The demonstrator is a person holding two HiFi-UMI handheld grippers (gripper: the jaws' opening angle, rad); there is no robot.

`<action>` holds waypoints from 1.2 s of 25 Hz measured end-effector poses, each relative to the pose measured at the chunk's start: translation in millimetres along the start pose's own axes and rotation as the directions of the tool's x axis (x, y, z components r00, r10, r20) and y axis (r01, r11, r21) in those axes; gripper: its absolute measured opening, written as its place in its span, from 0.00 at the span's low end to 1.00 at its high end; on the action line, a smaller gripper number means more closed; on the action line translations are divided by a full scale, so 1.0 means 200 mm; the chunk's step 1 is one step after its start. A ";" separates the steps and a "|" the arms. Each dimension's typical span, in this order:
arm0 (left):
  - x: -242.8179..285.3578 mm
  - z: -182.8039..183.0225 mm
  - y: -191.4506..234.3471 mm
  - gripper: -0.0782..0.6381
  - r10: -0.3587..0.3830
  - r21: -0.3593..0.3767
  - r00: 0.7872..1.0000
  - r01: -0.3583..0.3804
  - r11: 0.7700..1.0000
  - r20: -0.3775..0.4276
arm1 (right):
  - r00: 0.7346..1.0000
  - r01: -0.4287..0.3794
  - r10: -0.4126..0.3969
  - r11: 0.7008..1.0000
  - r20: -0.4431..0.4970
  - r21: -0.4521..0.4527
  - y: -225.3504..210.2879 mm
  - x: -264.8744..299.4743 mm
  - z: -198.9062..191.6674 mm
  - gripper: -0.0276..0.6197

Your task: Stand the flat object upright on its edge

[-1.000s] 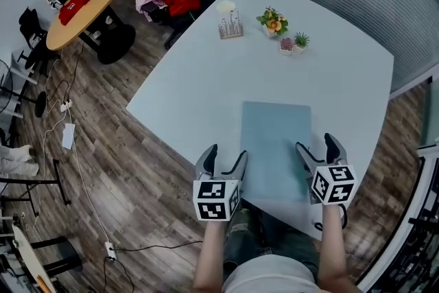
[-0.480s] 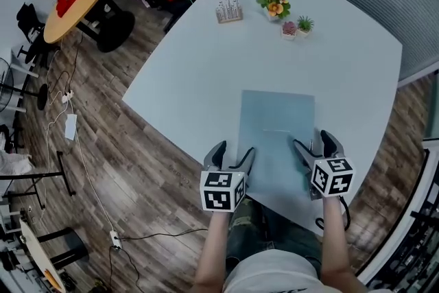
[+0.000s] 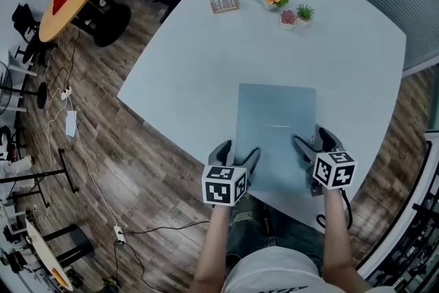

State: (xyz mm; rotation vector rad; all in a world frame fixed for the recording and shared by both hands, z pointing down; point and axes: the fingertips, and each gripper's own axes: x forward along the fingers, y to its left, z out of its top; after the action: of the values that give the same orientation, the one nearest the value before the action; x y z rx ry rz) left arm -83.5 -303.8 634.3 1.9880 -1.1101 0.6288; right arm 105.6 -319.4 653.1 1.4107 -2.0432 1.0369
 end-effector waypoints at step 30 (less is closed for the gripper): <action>0.16 -0.14 0.03 0.65 -0.250 -0.191 0.965 0.232 0.954 -0.076 | 0.971 -0.190 0.219 0.952 -0.099 0.241 0.01 0.15 -0.11 0.72</action>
State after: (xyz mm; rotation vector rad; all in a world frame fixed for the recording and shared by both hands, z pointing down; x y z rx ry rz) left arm -74.1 -299.0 677.1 1.8757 -0.8174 0.4745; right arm 91.6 -319.6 686.1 1.2219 -2.0622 1.4534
